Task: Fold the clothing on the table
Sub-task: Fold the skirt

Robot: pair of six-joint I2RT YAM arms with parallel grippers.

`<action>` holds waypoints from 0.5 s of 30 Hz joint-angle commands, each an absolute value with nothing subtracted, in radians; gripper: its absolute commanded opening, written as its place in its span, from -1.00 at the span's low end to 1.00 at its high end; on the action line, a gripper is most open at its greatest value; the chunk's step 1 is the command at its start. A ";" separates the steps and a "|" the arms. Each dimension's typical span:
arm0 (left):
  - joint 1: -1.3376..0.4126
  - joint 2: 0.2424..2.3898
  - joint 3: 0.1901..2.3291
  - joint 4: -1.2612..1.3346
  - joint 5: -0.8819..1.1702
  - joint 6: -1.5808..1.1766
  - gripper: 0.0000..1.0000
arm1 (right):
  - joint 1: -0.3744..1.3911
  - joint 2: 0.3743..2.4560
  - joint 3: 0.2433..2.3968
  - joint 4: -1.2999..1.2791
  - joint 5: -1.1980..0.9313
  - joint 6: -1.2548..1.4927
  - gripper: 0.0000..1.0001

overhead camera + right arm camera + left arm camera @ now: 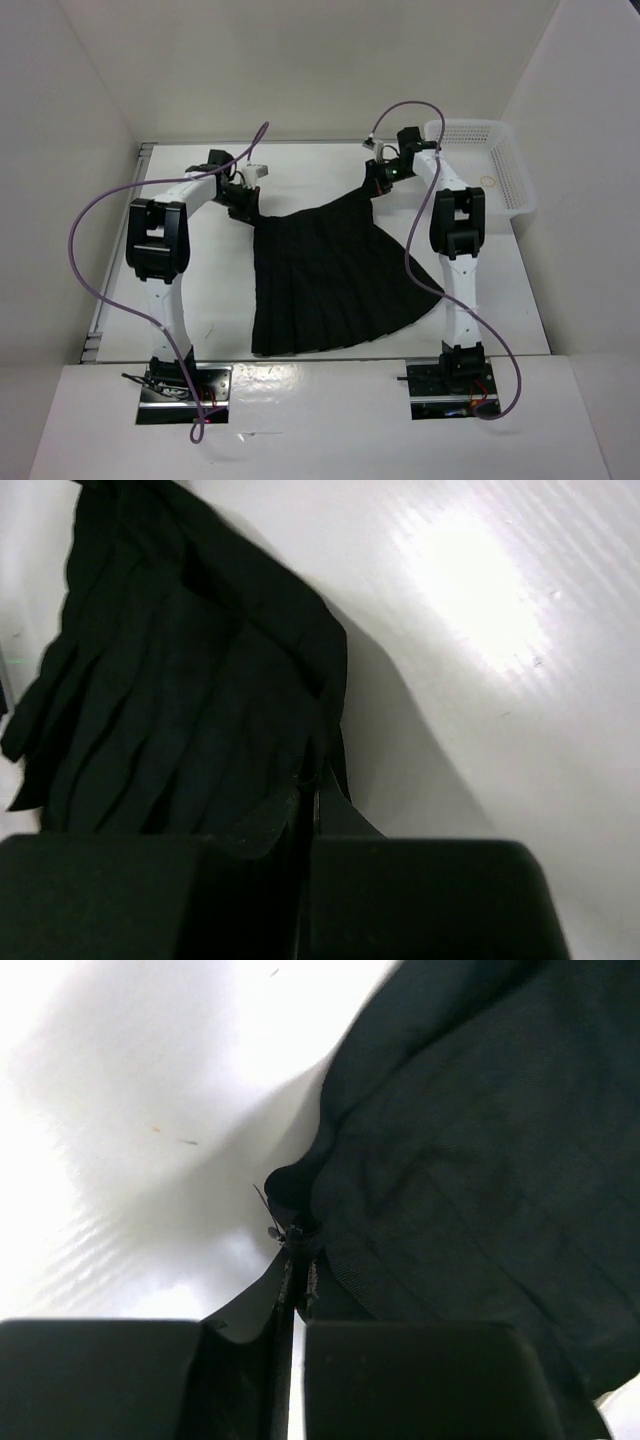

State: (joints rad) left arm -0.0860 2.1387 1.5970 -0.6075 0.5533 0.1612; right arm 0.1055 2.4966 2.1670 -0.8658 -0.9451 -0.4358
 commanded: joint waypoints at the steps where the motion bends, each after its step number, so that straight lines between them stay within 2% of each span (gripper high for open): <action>1: -0.110 1.993 1.640 -0.630 0.552 0.189 -1.00 | 0.121 2.238 2.099 -0.759 -0.951 -0.373 -1.00; 6: -0.110 1.892 1.744 -0.693 0.563 0.189 -1.00 | 0.147 1.989 2.022 -0.746 -0.877 -0.373 -1.00; 15: -0.149 1.663 1.852 -0.764 0.535 0.248 -1.00 | 0.147 1.764 1.983 -0.828 -0.855 -0.391 -1.00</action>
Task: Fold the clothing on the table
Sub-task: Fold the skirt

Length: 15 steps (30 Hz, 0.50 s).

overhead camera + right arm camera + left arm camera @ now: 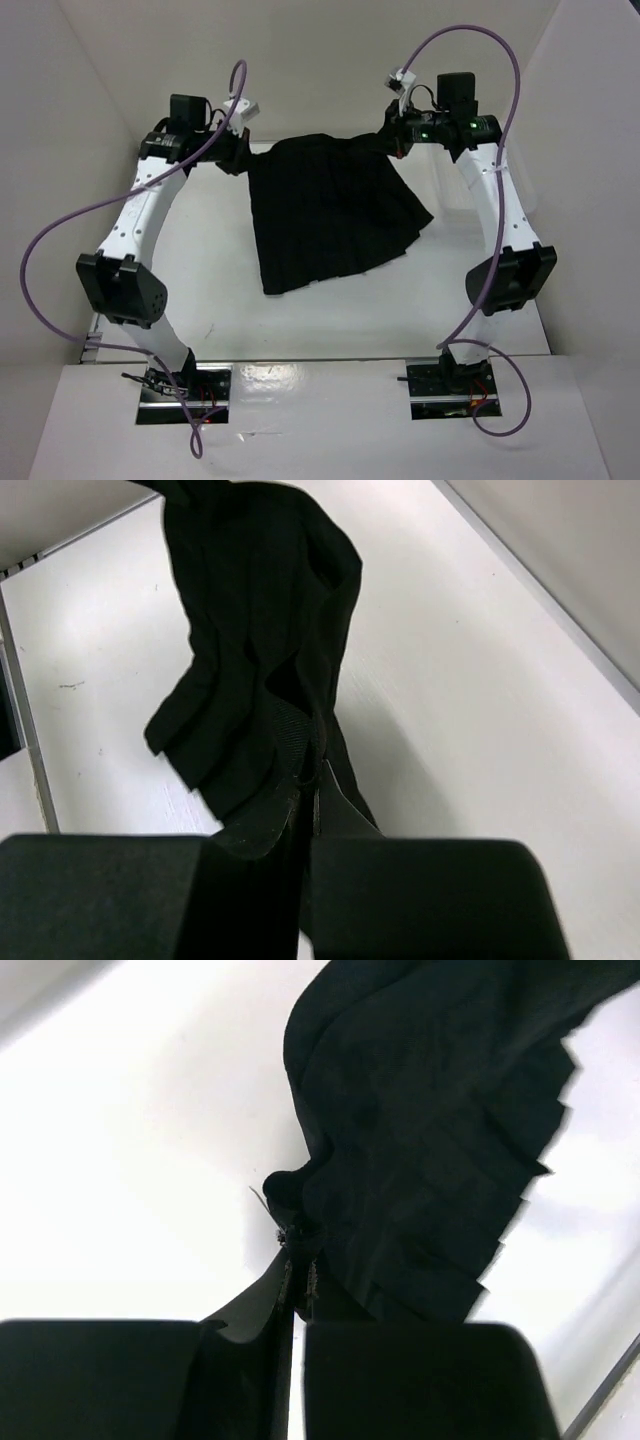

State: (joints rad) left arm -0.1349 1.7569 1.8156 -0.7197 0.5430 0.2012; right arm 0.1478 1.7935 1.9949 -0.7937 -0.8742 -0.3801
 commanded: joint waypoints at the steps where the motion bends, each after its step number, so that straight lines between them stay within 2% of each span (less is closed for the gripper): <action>1: -0.149 1.642 1.861 -0.764 0.526 0.249 -1.00 | 0.147 1.725 1.983 -0.837 -0.845 -0.391 -1.00; 6: -0.149 1.519 1.873 -0.799 0.555 0.267 -1.00 | 0.147 1.583 1.904 -0.838 -0.864 -0.391 -1.00; 15: -0.186 1.255 1.683 -0.882 0.557 0.322 -1.00 | 0.138 1.258 1.635 -0.920 -1.001 -0.457 -1.00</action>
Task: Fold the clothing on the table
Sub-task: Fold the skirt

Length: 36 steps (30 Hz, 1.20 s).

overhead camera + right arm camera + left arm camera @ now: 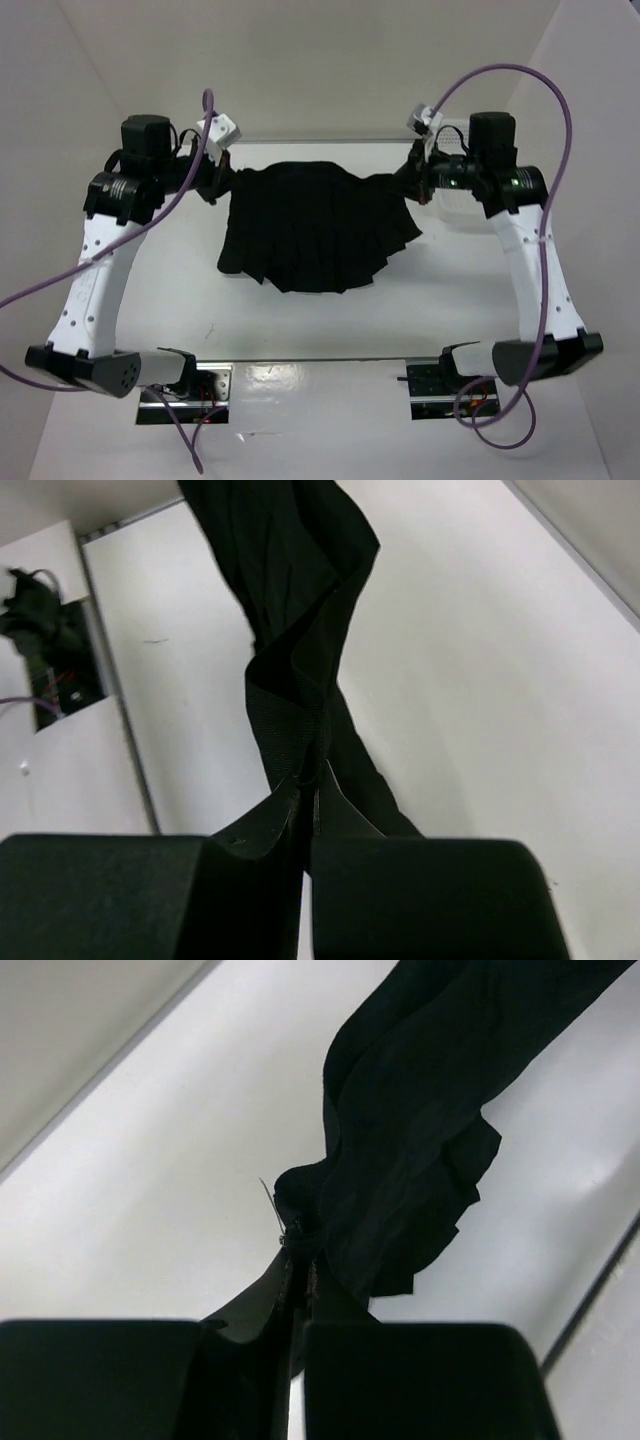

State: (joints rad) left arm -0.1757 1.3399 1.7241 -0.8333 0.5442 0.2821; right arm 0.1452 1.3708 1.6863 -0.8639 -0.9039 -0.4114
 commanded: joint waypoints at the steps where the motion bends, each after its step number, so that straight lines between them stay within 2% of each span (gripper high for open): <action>1: -0.186 1.202 1.666 -0.891 0.569 0.334 -1.00 | 0.123 1.231 1.620 -0.933 -1.021 -0.466 -1.00; 5: -0.176 1.057 1.583 -0.931 0.626 0.354 -1.00 | 0.078 1.097 1.560 -0.982 -1.107 -0.500 -1.00; 9: -0.140 0.951 1.522 -0.960 0.673 0.365 -1.00 | 0.078 1.054 1.525 -0.991 -1.118 -0.509 -1.00; 17: -0.098 0.939 1.491 -0.980 0.721 0.353 -1.00 | 0.078 1.106 1.548 -0.986 -1.167 -0.477 -1.00; 23: -0.098 1.136 1.546 -0.967 0.742 0.342 -1.00 | 0.078 1.235 1.522 -0.881 -1.167 -0.417 -1.00; 27: -0.098 1.350 1.569 -0.921 0.742 0.342 -1.00 | 0.078 1.357 1.500 -0.807 -1.132 -0.405 -1.00; 36: -0.098 1.670 1.580 -0.711 0.601 0.328 -1.00 | 0.078 1.676 1.509 -0.591 -0.979 -0.405 -1.00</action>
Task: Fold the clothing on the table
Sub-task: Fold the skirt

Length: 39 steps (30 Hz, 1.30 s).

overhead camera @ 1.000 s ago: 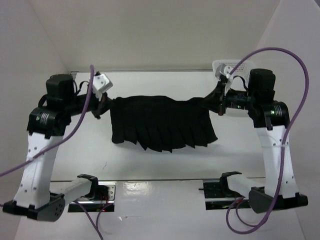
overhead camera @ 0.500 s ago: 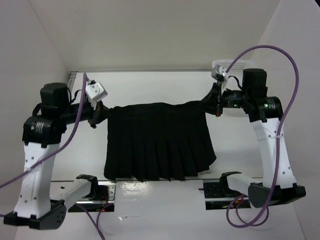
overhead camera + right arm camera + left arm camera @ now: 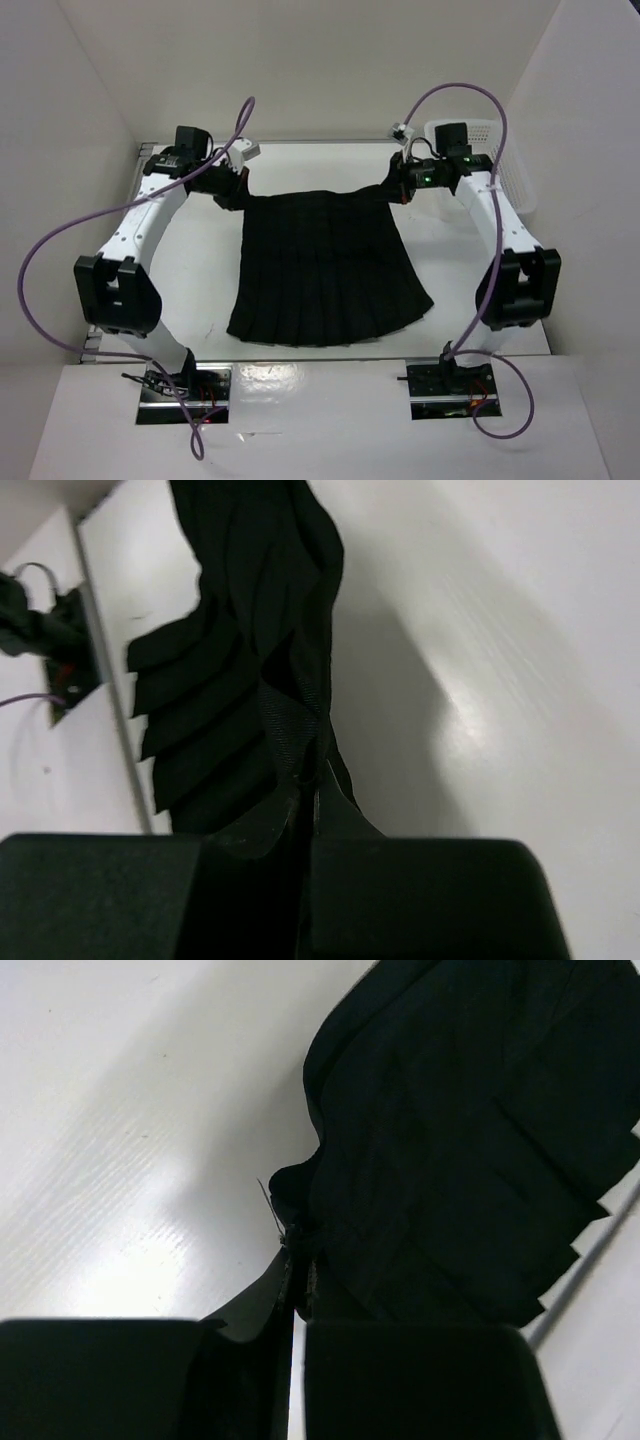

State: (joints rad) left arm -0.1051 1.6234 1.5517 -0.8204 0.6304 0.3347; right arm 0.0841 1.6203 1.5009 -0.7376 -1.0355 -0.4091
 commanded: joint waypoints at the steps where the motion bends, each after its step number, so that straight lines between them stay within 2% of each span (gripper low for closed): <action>1: -0.098 1.698 1.594 -0.701 0.601 0.328 -1.00 | 0.078 1.702 1.523 -0.577 -0.953 -0.405 -1.00; 11: -0.098 2.054 1.808 -0.661 0.563 0.328 -1.00 | 0.078 2.080 1.764 -0.535 -0.841 -0.413 -1.00; 19: -0.098 2.191 2.006 -0.652 0.578 0.299 -1.00 | 0.087 2.213 1.980 -0.535 -0.773 -0.342 -1.00; 28: -0.098 2.096 1.947 -0.655 0.606 0.318 -1.00 | 0.097 2.129 1.979 -0.575 -0.764 -0.362 -1.00; 39: -0.098 1.806 1.712 -0.739 0.595 0.414 -1.00 | 0.097 1.824 1.697 -0.603 -0.732 -0.494 -1.00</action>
State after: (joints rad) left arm -0.1051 1.9121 1.7348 -0.6918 0.5667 0.3618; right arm 0.0895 1.9537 1.7321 -0.6041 -0.7399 -0.4339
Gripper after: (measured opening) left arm 0.029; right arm 0.013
